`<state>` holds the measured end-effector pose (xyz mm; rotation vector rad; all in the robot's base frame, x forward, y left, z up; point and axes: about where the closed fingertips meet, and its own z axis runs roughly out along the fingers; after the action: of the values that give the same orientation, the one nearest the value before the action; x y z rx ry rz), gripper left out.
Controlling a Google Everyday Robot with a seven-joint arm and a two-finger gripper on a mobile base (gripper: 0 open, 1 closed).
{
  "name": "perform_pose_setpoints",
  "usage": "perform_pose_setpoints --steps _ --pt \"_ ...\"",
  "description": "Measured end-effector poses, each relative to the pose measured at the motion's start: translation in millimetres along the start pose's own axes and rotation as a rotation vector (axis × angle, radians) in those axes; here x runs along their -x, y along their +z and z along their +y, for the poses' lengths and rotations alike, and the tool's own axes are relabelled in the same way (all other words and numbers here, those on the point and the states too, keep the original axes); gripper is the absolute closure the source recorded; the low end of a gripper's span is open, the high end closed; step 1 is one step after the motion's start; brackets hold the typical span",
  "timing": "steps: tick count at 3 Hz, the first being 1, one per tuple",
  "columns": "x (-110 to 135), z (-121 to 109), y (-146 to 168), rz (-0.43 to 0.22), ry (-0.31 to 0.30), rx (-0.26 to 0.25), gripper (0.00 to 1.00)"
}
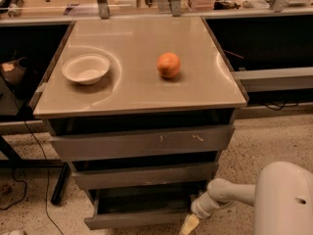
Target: Open bottom drawer
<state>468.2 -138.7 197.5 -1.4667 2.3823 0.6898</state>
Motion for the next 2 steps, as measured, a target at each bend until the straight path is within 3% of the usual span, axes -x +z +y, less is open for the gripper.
perform_pose_setpoints --steps 1,2 --pt "-15.3 40.3 -23.1 0.033 0.052 0.019 0.0" --pt "-15.6 65.4 -29.2 0.039 0.059 0.058 0.0"
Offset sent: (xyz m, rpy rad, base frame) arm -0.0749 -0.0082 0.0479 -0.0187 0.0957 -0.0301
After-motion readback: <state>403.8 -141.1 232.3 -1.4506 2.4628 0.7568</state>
